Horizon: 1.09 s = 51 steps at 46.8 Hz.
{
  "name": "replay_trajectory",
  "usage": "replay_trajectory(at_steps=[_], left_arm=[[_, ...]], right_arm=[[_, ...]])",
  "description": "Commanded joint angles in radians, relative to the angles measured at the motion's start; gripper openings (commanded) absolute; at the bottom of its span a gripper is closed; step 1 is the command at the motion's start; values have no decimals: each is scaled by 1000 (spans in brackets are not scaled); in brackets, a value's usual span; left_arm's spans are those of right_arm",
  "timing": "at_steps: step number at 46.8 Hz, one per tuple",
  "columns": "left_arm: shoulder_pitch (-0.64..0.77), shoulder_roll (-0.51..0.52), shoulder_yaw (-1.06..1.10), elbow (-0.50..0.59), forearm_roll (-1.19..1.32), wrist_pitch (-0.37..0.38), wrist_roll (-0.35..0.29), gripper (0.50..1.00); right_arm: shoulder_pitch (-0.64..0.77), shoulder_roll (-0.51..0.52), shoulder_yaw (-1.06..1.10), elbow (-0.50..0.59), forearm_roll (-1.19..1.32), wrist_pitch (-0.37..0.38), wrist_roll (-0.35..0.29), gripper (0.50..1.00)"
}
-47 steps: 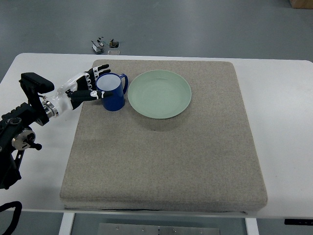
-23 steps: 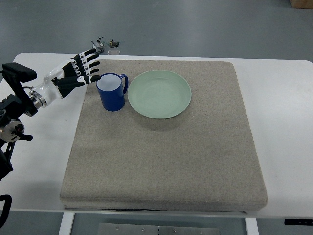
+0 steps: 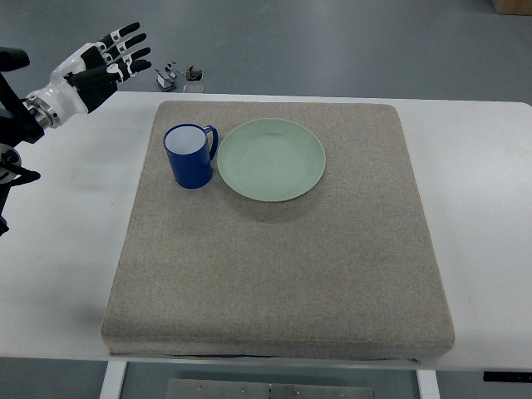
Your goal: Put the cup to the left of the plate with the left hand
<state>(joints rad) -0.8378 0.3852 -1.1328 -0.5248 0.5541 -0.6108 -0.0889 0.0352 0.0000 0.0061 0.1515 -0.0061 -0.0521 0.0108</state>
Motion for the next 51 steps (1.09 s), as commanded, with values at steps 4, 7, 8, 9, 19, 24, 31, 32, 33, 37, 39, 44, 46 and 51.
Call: replay_trajectory(at_steps=[4,7,8,9,19,24,31,32,33,37,39,44,46,51], left_arm=[[-37,-6,70,80,-118,0,23,999],[-40,-12,85,95,-166,0,40,999],[-40,-14,90,97,-178,0,46,999],[-40,-14,93,97,-190,0,51,999],[-41,-28,93,97,-246,0,90,999],[-41,-40,91,98,-266,0,127,999],[-41,-42,93,97,-309,0,155,999],[-41,-42,93,97,-315,0,159,999],[-41,-42,93,97,-316,0,164,999],[-41,-48,93,98,-319,0,170,999],[-41,-51,93,100,-321,0,170,999],[-41,-49,93,100,-321,0,170,999],[-41,-49,93,101,-321,0,170,999],[-41,-49,94,101,-321,0,170,999]], right_arm=[[0,0,0,0,0,0,0,934],[0,0,0,-1,0,0,0,934],[0,0,0,0,0,0,0,934],[0,0,0,-1,0,0,0,934],[0,0,0,0,0,0,0,934],[0,0,0,0,0,0,0,934],[0,0,0,0,0,0,0,934],[0,0,2,0,0,1,0,934],[0,0,2,0,1,3,0,934],[0,0,2,0,2,8,0,934],[-2,0,2,2,0,8,0,934],[-3,0,2,2,-2,6,2,934],[-3,0,0,2,-3,3,2,934],[-5,0,-1,2,-6,5,3,934]])
